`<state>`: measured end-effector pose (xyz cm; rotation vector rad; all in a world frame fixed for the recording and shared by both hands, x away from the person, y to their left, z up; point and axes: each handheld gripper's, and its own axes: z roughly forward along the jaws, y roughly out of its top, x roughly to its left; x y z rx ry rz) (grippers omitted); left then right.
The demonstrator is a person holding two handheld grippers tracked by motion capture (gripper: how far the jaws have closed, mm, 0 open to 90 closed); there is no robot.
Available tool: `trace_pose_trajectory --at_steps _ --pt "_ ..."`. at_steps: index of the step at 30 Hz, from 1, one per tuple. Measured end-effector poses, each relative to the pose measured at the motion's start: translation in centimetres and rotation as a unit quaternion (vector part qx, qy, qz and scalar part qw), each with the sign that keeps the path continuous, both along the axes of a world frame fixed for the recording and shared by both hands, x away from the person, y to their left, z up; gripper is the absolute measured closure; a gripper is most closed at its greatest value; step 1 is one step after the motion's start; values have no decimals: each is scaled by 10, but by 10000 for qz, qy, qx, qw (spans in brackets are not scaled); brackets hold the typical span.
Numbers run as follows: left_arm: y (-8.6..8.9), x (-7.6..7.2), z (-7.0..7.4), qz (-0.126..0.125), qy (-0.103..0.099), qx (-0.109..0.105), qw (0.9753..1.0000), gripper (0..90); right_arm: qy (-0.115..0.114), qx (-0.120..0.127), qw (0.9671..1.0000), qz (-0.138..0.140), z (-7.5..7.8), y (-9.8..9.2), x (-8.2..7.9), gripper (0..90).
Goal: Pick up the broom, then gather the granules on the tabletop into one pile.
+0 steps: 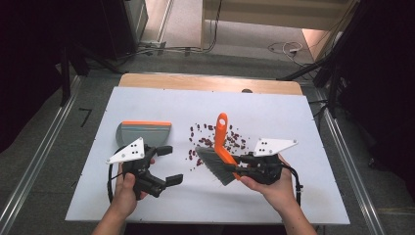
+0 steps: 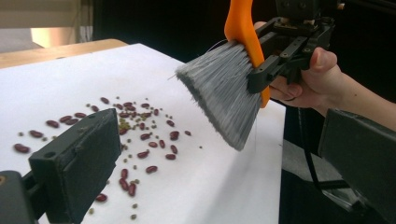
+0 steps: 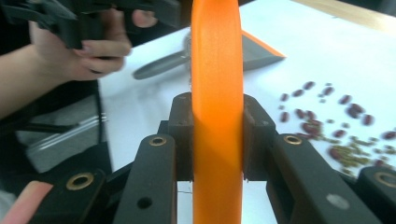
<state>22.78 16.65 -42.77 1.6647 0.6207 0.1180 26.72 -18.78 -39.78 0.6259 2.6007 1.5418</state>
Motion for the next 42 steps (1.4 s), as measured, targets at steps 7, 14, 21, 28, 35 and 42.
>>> trace_pose_trajectory --at_steps 7,14,21,28,35,42 --pt "17 -4 0 493 -91 29 9987 2 -197 -247 9981 -525 1 -9 9 689" --pt "31 -9 1 831 -243 144 9961 2 -401 -607 9921 -1017 1 -18 20 689" --pt "38 -13 -6 1123 -289 238 9930 3 -522 -923 9837 -1455 7 -26 44 689" --pt "41 -23 -12 1264 -430 451 9900 2 -629 -1710 9664 -1813 6 -22 87 689" --pt "48 -31 -20 1326 -443 413 9893 2 -668 -2654 9376 -2146 -5 -20 128 689" --pt "50 -31 -25 1383 -383 397 9888 3 -680 -3558 9053 -2220 -24 4 152 689"
